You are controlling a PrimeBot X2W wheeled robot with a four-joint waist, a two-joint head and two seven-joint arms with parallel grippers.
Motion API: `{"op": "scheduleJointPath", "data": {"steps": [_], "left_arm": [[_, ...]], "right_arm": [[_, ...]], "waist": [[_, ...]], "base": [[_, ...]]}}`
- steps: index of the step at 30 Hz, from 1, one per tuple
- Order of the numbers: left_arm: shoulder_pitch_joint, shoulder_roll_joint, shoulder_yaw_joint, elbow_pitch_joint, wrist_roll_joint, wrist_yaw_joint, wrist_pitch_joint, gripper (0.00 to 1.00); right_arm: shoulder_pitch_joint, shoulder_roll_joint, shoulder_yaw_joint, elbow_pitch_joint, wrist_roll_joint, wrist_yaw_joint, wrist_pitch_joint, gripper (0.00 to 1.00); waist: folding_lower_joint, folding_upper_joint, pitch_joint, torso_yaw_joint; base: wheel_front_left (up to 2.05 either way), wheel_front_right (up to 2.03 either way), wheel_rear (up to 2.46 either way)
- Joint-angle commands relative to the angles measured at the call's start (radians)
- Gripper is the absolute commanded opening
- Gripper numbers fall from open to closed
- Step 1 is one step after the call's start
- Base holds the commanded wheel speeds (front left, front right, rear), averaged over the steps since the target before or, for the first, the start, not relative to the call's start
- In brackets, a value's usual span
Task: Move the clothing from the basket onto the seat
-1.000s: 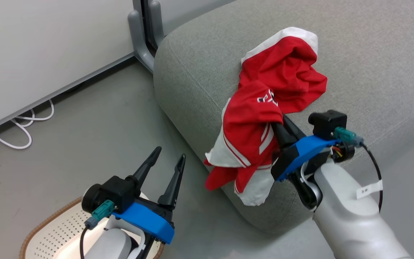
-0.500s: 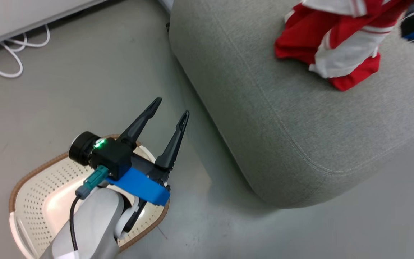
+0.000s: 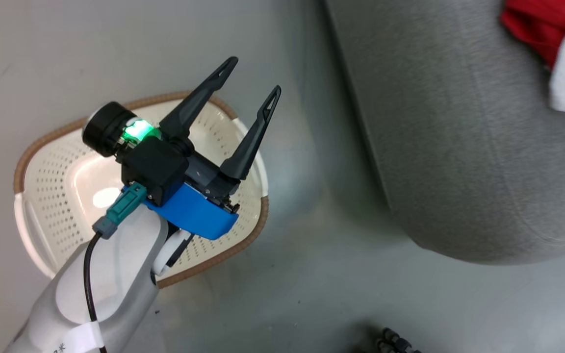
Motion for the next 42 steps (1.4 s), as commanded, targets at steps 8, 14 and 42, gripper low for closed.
{"op": "scheduleJointPath", "data": {"steps": [8, 14, 42], "left_arm": [[-0.034, 0.008, -0.001, -0.014, 0.016, -0.002, -0.005, 1.00], [-0.038, 0.011, -0.013, 0.002, 0.010, -0.002, -0.005, 1.00], [0.173, -0.117, 0.066, 0.090, -0.082, -0.002, -0.005, 1.00]], "right_arm": [[0.023, 0.045, -0.094, 0.029, -0.067, 0.000, -0.013, 0.00], [0.036, 0.072, -0.120, 0.019, -0.105, 0.000, -0.013, 0.38], [0.318, 0.074, 0.004, -0.099, -0.198, 0.000, -0.008, 1.00]], "waist": [[-0.0003, 0.0000, 0.095, 0.061], [-0.0003, 0.0000, 0.084, 0.056], [-0.0003, 0.0000, -0.290, 0.177]], "base": [[0.00, 0.00, 0.00], [0.00, 0.00, 0.00], [0.00, 0.00, 0.00]]}}
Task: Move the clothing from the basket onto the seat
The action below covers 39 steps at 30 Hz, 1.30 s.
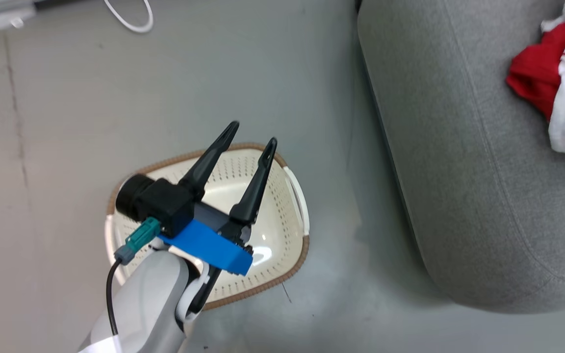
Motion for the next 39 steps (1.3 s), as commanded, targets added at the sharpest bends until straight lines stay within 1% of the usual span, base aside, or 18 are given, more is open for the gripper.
{"op": "scheduleJointPath", "data": {"steps": [1, 5, 8, 13, 17, 18, 20, 25, 28, 35, 39], "left_arm": [[0.040, -0.009, 0.018, 0.009, -0.011, -0.002, -0.005, 1.00], [0.109, -0.027, 0.057, 0.021, -0.030, -0.002, -0.005, 1.00], [0.159, -0.042, 0.086, 0.032, -0.038, -0.002, -0.005, 1.00], [0.227, -0.059, 0.145, 0.050, -0.040, -0.002, -0.005, 1.00], [0.270, -0.074, 0.196, 0.070, -0.027, -0.002, -0.005, 1.00], [0.270, -0.074, 0.196, 0.070, -0.027, -0.002, -0.005, 1.00], [0.285, -0.079, 0.216, 0.081, -0.023, -0.002, -0.005, 1.00], [0.318, -0.083, 0.266, 0.108, -0.011, -0.002, -0.005, 1.00], [0.334, -0.084, 0.297, 0.123, -0.008, -0.002, -0.005, 1.00], [0.368, -0.083, 0.366, 0.156, -0.002, -0.002, -0.005, 1.00], [0.371, -0.074, 0.390, 0.177, -0.006, -0.002, -0.005, 1.00]], "right_arm": [[0.056, 0.012, 0.016, -0.021, 0.009, 0.000, 0.004, 1.00], [0.154, 0.015, 0.048, -0.078, 0.018, 0.000, 0.014, 1.00], [0.231, 0.029, 0.068, -0.128, 0.029, 0.000, 0.027, 1.00], [0.357, 0.069, 0.092, -0.235, 0.039, 0.000, 0.050, 1.00], [0.465, 0.112, 0.109, -0.322, 0.045, 0.000, 0.065, 1.00], [0.465, 0.112, 0.109, -0.322, 0.045, 0.000, 0.065, 1.00], [0.518, 0.134, 0.116, -0.371, 0.038, 0.000, 0.075, 1.00], [0.642, 0.198, 0.138, -0.483, 0.018, 0.000, 0.102, 1.00], [0.696, 0.236, 0.149, -0.529, 0.009, 0.000, 0.110, 1.00], [0.777, 0.293, 0.180, -0.594, 0.012, 0.000, 0.126, 1.00], [0.797, 0.306, 0.199, -0.607, 0.017, 0.000, 0.127, 1.00]], "waist": [[0.0001, 0.0000, -0.114, 0.048], [0.0001, 0.0000, -0.190, 0.078], [0.0001, 0.0000, -0.240, 0.099], [0.0001, 0.0000, -0.313, 0.130], [0.0001, 0.0000, -0.372, 0.163], [0.0001, 0.0000, -0.372, 0.163], [0.0001, 0.0000, -0.397, 0.182], [0.0001, 0.0000, -0.445, 0.224], [0.0001, 0.0000, -0.471, 0.242], [0.0001, 0.0000, -0.508, 0.265], [0.0001, 0.0000, -0.518, 0.266]], "base": [[0.00, 0.00, 0.00], [0.00, 0.00, 0.00], [0.00, 0.00, 0.00], [0.00, 0.00, 0.00], [0.00, 0.00, 0.00], [0.00, 0.00, 0.00], [0.00, 0.00, 0.00], [0.00, 0.00, 0.00], [0.00, 0.00, 0.00], [0.00, 0.00, 0.00], [0.00, 0.00, 0.00]]}}
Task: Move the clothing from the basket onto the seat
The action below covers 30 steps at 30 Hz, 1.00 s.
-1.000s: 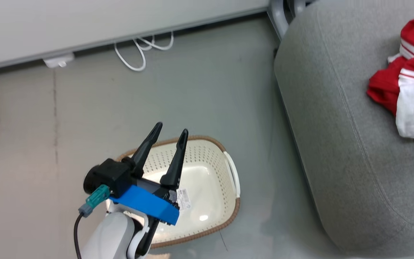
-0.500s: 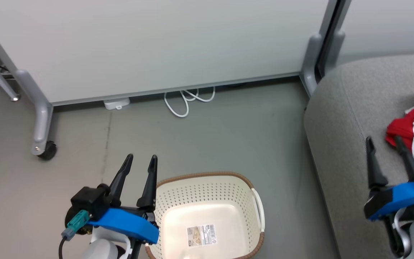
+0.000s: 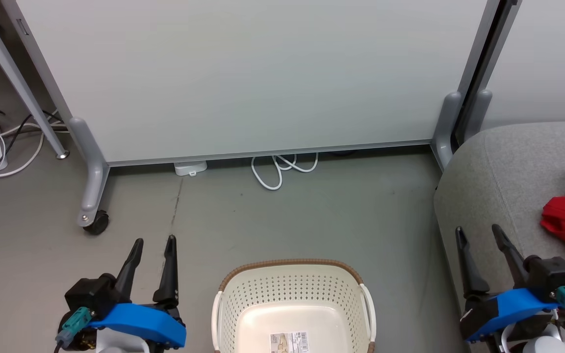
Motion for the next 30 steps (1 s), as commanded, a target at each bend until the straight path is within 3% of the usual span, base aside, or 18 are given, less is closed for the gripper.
{"op": "scheduleJointPath", "data": {"steps": [1, 28, 29, 30], "left_arm": [[0.006, 0.007, 0.009, 0.008, -0.003, -0.002, -0.005, 1.00], [0.006, 0.001, 0.013, 0.054, -0.014, -0.002, -0.005, 1.00], [0.007, 0.000, 0.013, 0.055, -0.016, -0.002, -0.005, 0.00], [0.007, -0.003, 0.013, 0.059, -0.014, 0.000, 0.001, 0.00]], "right_arm": [[0.022, 0.004, 0.002, -0.005, 0.000, 0.000, -0.001, 1.00], [0.032, 0.015, 0.040, 0.025, 0.046, 0.000, -0.004, 1.00], [0.032, 0.015, 0.041, 0.025, 0.047, 0.000, -0.005, 0.00], [0.019, 0.013, 0.041, 0.029, 0.047, 0.000, 0.001, 0.00]], "waist": [[0.0002, -0.0001, -0.004, -0.001], [0.0002, -0.0001, -0.014, -0.007], [0.0002, -0.0001, -0.014, -0.007], [0.0002, -0.0001, -0.014, -0.007]], "base": [[0.00, 0.00, 0.00], [0.00, 0.00, 0.00], [0.00, 0.00, 0.00], [0.00, 0.00, 0.00]]}}
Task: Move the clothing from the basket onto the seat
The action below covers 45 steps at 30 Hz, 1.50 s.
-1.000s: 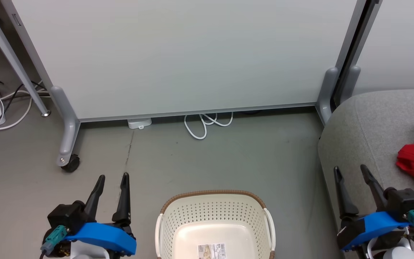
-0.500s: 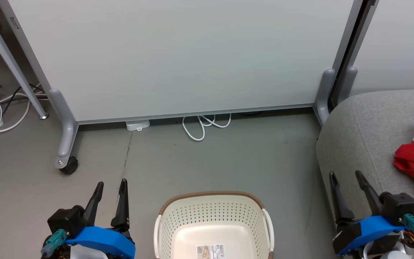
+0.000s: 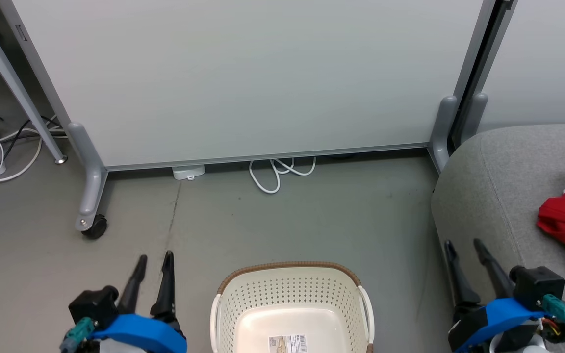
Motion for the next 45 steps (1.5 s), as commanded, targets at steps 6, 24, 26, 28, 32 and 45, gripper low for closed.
{"op": "scheduleJointPath", "data": {"steps": [6, 24, 26, 28, 32, 45], "left_arm": [[0.059, -0.016, 0.000, 0.050, -0.003, 0.000, 0.005, 0.00], [0.064, -0.033, 0.065, 0.004, -0.250, 0.000, 0.086, 0.00], [0.062, -0.034, 0.071, -0.003, -0.277, 0.000, 0.095, 0.00], [0.060, -0.036, 0.078, -0.010, -0.303, 0.000, 0.103, 0.00], [0.057, -0.038, 0.091, -0.024, -0.353, 0.000, 0.119, 0.00], [0.047, -0.046, 0.127, -0.060, -0.491, -0.001, 0.165, 0.00]], "right_arm": [[0.024, 0.002, 0.001, 0.059, 0.004, 0.000, 0.007, 0.00], [0.017, 0.003, -0.014, 0.058, 0.322, 0.000, 0.062, 0.00], [0.015, 0.003, -0.016, 0.056, 0.356, 0.000, 0.067, 0.00], [0.014, 0.002, -0.017, 0.053, 0.390, 0.000, 0.072, 0.00], [0.010, 0.002, -0.020, 0.049, 0.454, 0.000, 0.083, 0.00], [0.000, 0.002, -0.029, 0.036, 0.632, 0.000, 0.112, 0.00]], "waist": [[0.0000, 0.0000, 0.000, 0.000], [0.0000, 0.0000, 0.004, -0.010], [0.0000, 0.0000, 0.005, -0.011], [0.0000, 0.0000, 0.005, -0.012], [0.0000, 0.0000, 0.006, -0.014], [0.0000, 0.0000, 0.009, -0.021]], "base": [[0.00, 0.00, 0.00], [0.00, 0.00, 0.00], [0.00, 0.00, 0.00], [0.00, 0.00, 0.00], [0.00, 0.00, 0.00], [0.00, 0.00, 0.00]]}}
